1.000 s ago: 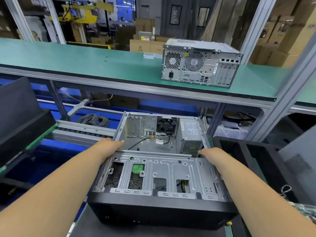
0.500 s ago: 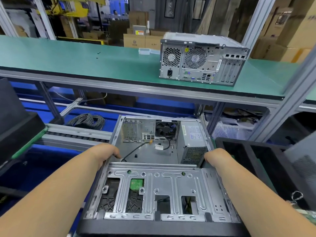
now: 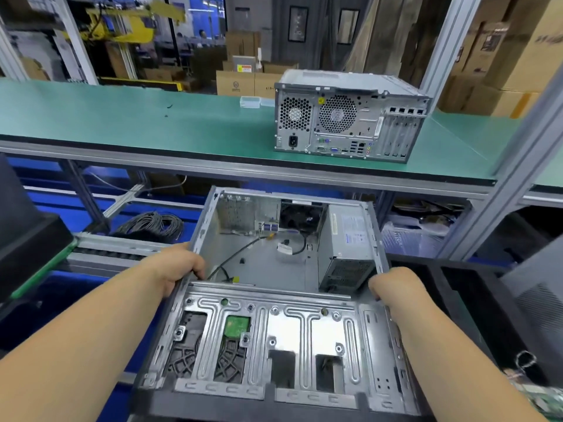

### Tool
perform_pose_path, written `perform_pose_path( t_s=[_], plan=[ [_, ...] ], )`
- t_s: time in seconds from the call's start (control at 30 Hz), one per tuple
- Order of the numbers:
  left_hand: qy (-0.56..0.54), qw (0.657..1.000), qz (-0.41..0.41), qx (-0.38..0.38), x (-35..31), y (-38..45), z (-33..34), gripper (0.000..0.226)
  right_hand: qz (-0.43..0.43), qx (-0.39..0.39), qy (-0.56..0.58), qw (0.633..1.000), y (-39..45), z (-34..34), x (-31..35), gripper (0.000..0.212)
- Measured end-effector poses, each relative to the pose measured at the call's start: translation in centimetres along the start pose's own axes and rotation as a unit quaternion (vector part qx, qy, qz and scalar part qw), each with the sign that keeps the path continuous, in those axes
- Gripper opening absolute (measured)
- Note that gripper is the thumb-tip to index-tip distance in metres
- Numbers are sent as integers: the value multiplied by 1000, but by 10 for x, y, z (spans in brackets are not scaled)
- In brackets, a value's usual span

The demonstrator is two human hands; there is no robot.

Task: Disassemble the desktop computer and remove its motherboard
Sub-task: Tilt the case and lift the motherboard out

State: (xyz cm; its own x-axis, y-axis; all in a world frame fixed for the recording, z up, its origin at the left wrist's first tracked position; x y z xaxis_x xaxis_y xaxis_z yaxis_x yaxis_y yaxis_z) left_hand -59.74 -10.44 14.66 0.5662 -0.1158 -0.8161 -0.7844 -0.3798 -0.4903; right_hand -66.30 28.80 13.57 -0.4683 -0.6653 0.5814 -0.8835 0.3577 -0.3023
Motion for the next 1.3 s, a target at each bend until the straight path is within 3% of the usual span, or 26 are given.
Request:
perform_pose_path(
  t_s=[0.27, 0.47, 0.6, 0.97, 1.13, 1.3],
  plan=[
    [14, 985, 172, -23, -36, 15, -5, 58, -158, -125, 137, 970, -13, -31, 25, 18],
    [-13, 965, 246, -86, -47, 22, -11, 52, -195, -122, 227, 946, -7, -31, 41, 6],
    [-24, 954, 275, -118, -36, 26, -11, 58, -215, -135, 240, 937, -7, -27, 41, 24],
    [-11, 952, 274, -137, -4, -13, -7, 61, -189, -104, 283, 934, -38, -16, 6, 41],
    [-46, 962, 241, -119, 23, -25, -3, 49, -151, -52, 312, 937, -52, -7, -13, 28],
    [-55, 967, 221, -117, 46, -45, -1, 60, -135, -31, 315, 939, -66, -1, -35, 25]
  ],
)
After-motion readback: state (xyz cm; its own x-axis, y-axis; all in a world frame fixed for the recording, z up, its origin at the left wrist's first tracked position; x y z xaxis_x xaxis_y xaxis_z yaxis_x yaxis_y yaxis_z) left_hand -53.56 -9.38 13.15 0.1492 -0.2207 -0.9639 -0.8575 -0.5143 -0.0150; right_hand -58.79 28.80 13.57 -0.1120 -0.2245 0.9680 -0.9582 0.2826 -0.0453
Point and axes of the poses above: each hand's wrist, its own y-axis towards the middle knuckle, its own z-axis out of the palm, x = y × z, the point moved 3 cm from there along y, towards the middle knuckle, and after that the axes turned 3 degrees about -x, right-handed, at the moved point
